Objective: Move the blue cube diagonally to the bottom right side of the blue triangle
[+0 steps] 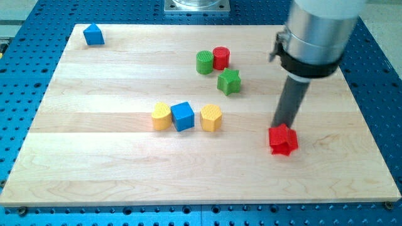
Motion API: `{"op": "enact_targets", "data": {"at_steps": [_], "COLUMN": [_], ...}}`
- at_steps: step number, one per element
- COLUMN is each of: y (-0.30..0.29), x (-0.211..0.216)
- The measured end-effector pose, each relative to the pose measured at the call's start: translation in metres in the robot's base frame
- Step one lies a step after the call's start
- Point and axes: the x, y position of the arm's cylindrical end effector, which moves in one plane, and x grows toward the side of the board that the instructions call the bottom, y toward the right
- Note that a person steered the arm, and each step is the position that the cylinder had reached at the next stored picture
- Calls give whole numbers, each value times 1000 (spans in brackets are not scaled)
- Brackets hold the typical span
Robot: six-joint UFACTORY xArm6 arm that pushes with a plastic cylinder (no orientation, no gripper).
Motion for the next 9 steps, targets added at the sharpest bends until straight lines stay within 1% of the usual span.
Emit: {"op": "enact_targets", "data": {"at_steps": [1, 2, 3, 5, 6, 7, 8, 9], "y": [-62, -134, -168, -173, -190, -228, -249, -245], "x": [16, 14, -8, -96, -86, -81, -112, -115]}}
